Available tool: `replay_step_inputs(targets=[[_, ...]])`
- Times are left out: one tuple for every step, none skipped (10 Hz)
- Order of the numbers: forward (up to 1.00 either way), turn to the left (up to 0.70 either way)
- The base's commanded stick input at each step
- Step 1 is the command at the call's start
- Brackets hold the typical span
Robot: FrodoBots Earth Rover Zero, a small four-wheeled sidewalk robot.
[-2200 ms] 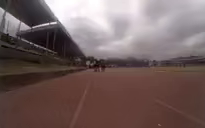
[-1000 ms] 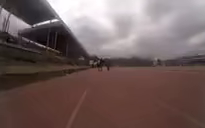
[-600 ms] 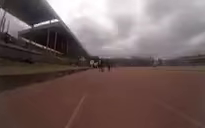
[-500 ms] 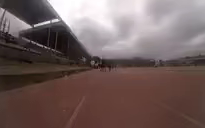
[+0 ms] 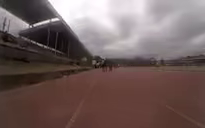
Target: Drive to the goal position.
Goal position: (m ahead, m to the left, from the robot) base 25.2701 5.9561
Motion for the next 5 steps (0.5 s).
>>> replay_step_inputs(targets=[[1.00, -0.27], [1.00, -0.27], [1.00, -0.27], [1.00, -0.27], [1.00, -0.27]])
